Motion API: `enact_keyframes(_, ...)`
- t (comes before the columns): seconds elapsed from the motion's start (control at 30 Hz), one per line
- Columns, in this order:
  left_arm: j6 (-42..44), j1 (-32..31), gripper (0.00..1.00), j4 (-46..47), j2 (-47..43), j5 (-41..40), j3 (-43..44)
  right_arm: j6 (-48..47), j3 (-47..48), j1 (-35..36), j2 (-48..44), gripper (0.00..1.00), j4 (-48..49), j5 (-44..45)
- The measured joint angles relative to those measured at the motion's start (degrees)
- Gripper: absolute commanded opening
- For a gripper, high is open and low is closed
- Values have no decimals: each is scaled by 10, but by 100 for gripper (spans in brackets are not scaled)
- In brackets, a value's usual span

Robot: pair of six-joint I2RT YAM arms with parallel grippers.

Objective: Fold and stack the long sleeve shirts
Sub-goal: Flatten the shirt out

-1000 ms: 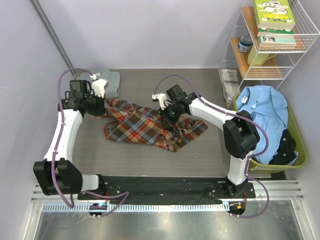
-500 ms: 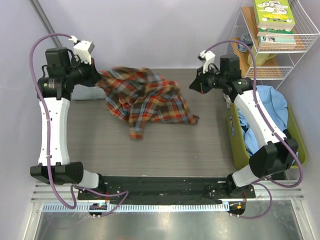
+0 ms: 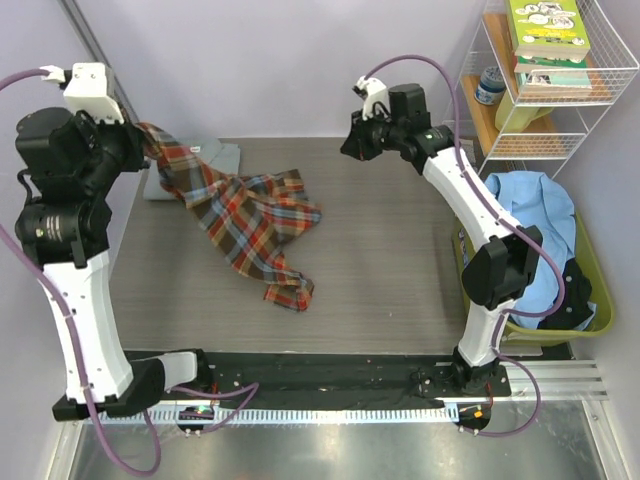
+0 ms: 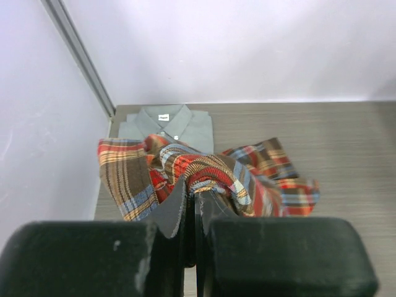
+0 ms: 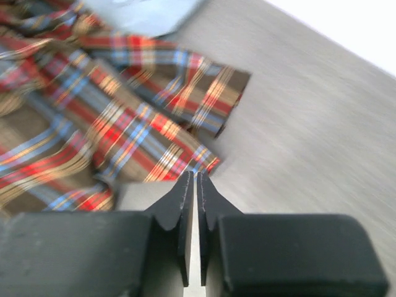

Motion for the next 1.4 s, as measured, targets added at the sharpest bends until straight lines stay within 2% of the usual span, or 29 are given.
enact_keyframes(0.1, 8, -16, 0, -7, -19, 11, -8, 18, -1, 16, -1, 18, 1, -33)
enact_keyframes(0.17, 17, -86, 0, -14, -15, 9, -8, 29, -13, 14, -5, 21, 2, -66)
enact_keyframes(0.27, 34, -212, 0, -16, 13, 10, -7, 34, -61, -16, -26, 40, -11, -111)
enact_keyframes(0.3, 39, -250, 0, -17, 35, 3, -1, 30, -87, -34, -38, 49, -24, -131)
enact_keyframes(0.37, 40, -299, 0, -15, 84, -11, 14, 22, -132, -66, -63, 58, -56, -158)
enact_keyframes(0.4, 39, -318, 0, -8, 110, -24, 23, 17, -157, -80, -77, 67, -66, -167)
enact_keyframes(0.5, 32, -358, 0, 7, 218, -84, 64, 6, -258, -105, -144, 82, -85, -180)
enact_keyframes(0.6, 20, -369, 0, 3, 323, -144, 146, 10, -355, -95, -220, 92, -89, -192)
enact_keyframes(0.67, 9, -356, 0, 12, 362, -179, 176, 21, -402, -80, -259, 93, -71, -195)
enact_keyframes(0.73, 0, -326, 0, 17, 362, -209, 174, 32, -434, -53, -283, 85, -48, -183)
enact_keyframes(0.77, -4, -313, 0, 24, 356, -221, 171, 35, -438, -33, -286, 81, -36, -178)
enact_keyframes(0.8, -6, -293, 0, 38, 344, -236, 162, 38, -438, -9, -282, 69, -22, -174)
enact_keyframes(0.87, -8, -253, 0, 51, 319, -264, 155, 45, -426, 45, -260, 59, 7, -169)
enact_keyframes(0.9, -9, -236, 0, 57, 306, -275, 155, 47, -418, 68, -244, 58, 20, -169)
enact_keyframes(1.0, -8, -195, 0, 76, 266, -309, 155, 79, -382, 137, -168, 58, 90, -175)
enact_keyframes(1.13, -2, -189, 0, 98, 191, -334, 134, 134, -288, 187, -23, 60, 169, -178)
enact_keyframes(1.17, -2, -190, 0, 108, 165, -334, 117, 142, -248, 191, 24, 66, 187, -163)
enact_keyframes(1.23, -1, -193, 0, 115, 117, -332, 83, 153, -186, 190, 93, 66, 201, -127)
enact_keyframes(1.3, -2, -193, 0, 124, 62, -319, 35, 154, -100, 175, 167, 72, 207, -57)
enact_keyframes(1.37, -3, -193, 0, 124, 30, -297, 6, 154, -21, 151, 222, 76, 218, -1)
enact_keyframes(1.4, -7, -192, 1, 128, -2, -260, -33, 150, 13, 136, 242, 77, 233, 26)
